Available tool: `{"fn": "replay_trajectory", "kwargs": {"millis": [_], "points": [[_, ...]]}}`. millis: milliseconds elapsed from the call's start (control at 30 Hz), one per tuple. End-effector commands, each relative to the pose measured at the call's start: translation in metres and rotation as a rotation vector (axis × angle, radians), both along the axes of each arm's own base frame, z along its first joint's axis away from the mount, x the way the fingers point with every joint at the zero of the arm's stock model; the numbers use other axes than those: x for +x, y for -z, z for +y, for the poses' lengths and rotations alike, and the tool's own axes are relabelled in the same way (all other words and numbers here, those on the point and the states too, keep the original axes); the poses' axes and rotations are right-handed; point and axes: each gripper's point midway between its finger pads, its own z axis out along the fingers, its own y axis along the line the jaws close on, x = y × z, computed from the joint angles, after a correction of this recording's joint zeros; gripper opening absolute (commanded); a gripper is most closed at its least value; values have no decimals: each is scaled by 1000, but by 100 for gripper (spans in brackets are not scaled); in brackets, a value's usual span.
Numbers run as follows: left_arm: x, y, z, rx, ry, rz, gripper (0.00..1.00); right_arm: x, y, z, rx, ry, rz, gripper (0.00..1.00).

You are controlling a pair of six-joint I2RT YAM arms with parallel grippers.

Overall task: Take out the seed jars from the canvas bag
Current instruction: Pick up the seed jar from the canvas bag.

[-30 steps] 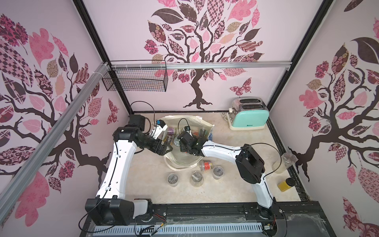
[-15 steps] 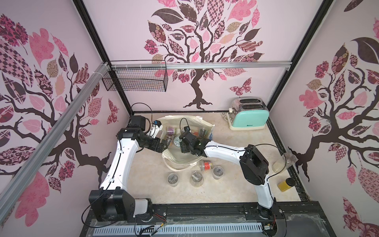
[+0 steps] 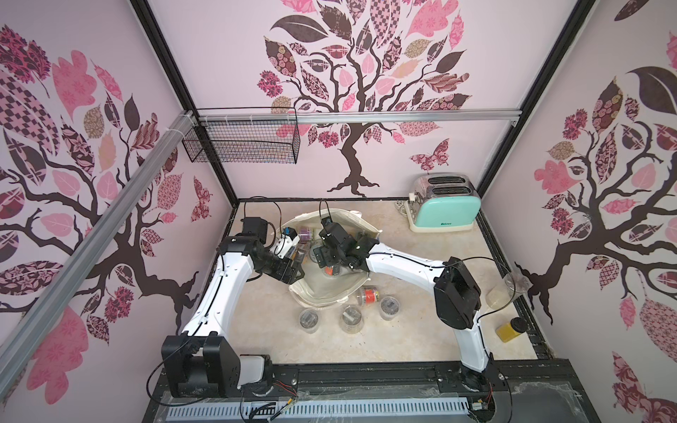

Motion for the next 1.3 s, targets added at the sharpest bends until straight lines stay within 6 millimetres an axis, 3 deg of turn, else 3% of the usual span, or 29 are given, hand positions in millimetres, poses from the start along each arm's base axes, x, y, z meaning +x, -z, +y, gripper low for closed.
{"fn": "replay_trajectory", "kwargs": {"millis": [0, 300, 533, 633, 1267], "points": [[-2, -4, -9, -42, 23, -10, 84, -8, 2, -5, -46, -45, 45, 97], [3, -24, -21, -132, 4, -12, 72, -12, 31, -18, -54, 5, 170, 97], [7, -30, -22, -143, -9, -18, 45, -6, 39, -11, -48, 7, 209, 94], [7, -31, -22, -146, -8, -17, 39, -2, 41, -11, -49, 13, 206, 94], [-1, -25, -30, -192, 29, 24, 28, -5, 73, -12, -41, 85, 299, 89]]}}
